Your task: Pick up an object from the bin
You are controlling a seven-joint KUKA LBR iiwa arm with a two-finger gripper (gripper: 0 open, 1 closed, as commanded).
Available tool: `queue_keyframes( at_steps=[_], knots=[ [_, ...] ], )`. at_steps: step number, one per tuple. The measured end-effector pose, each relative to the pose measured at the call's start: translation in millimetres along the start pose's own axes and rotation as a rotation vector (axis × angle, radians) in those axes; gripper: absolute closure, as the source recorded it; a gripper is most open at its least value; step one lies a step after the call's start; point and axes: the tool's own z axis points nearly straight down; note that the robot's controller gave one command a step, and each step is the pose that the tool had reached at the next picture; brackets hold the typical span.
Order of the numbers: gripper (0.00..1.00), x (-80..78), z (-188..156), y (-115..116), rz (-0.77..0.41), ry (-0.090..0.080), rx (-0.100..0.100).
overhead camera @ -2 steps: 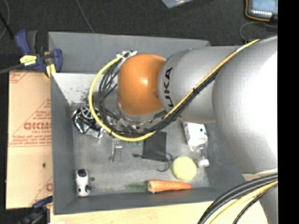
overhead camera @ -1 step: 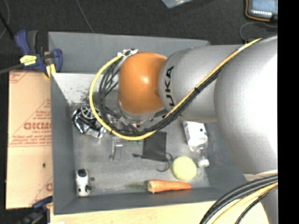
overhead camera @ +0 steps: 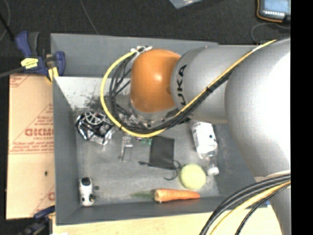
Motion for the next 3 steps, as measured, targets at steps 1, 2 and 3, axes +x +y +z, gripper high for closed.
queue_keyframes(
  at_steps=[1, 2, 3],
  knots=[
    [0.0, -11.4, 5.4, -29.1, -0.026, 0.0, 0.004],
    [0.0, -15.9, 15.4, -64.7, -0.012, -0.002, 0.0],
    [0.0, -26.4, 34.7, -92.9, 0.044, -0.001, 0.002]
  ],
)
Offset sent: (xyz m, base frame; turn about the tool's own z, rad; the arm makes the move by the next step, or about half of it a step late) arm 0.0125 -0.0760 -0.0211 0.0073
